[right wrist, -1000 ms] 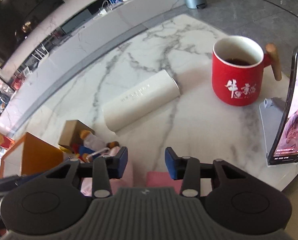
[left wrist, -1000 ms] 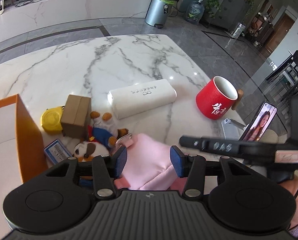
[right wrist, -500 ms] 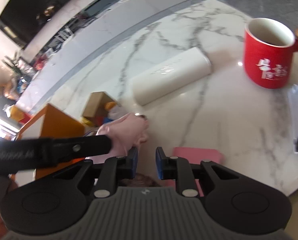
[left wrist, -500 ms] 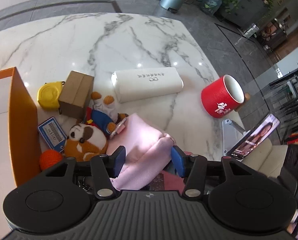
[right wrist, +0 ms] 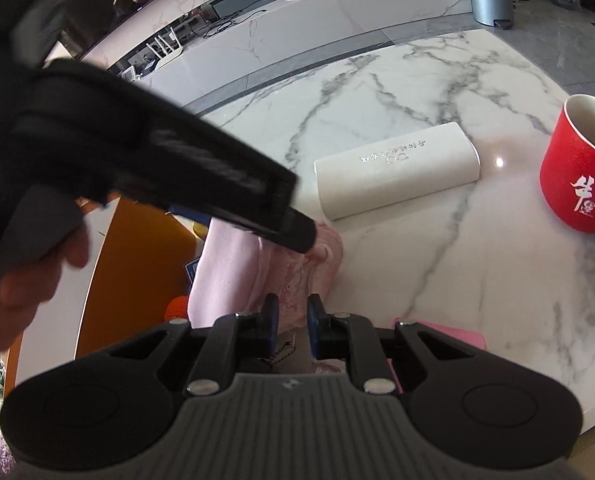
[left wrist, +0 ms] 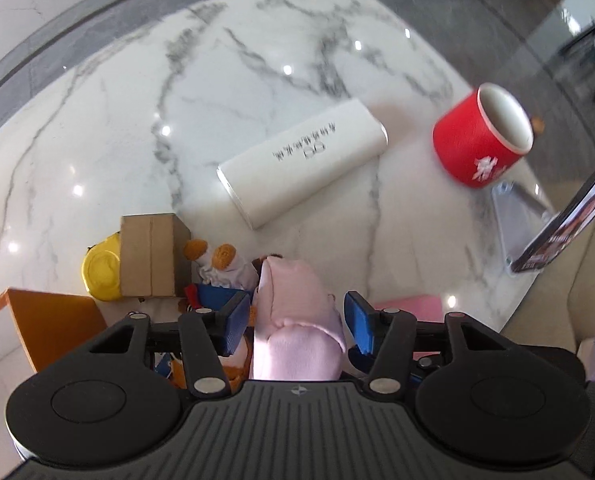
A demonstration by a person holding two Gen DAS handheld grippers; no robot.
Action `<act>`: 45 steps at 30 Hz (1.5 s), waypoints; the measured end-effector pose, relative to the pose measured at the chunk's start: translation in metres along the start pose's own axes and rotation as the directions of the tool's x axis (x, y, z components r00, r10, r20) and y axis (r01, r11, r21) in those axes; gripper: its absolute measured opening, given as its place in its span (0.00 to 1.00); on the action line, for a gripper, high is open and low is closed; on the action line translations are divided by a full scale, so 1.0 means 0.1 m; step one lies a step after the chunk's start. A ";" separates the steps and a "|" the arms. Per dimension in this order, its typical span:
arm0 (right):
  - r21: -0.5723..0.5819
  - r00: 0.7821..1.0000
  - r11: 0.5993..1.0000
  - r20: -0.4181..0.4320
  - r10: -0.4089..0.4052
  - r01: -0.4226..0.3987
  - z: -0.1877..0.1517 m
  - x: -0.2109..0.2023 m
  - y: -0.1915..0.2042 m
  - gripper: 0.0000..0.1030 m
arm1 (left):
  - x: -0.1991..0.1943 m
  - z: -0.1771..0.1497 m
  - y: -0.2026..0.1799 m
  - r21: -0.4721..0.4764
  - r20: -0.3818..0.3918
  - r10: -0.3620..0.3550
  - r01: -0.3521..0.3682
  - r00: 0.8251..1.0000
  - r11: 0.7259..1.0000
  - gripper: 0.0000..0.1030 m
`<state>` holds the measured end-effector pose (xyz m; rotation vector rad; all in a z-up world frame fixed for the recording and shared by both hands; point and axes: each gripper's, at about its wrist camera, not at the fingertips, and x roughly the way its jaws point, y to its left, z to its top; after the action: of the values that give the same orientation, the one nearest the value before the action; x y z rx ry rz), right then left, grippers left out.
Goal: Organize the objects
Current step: 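Grasp the pink wallet with the right tool while the left tool lifts the pouch, then carry both items into the box and open the left tool to drop the pouch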
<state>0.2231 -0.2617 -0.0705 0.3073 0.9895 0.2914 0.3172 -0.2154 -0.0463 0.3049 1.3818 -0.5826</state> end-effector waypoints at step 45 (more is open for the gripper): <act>0.129 0.993 0.985 -0.020 -0.115 0.116 -0.25 -0.23 -0.40 0.20 | -0.73 -1.45 0.19 -0.135 0.158 -0.016 0.038 0.987 0.990 0.39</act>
<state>0.1937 -0.3037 -0.0810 0.3650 1.0370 0.1236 0.2021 -0.1082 -0.0038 0.1264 1.2681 -0.5193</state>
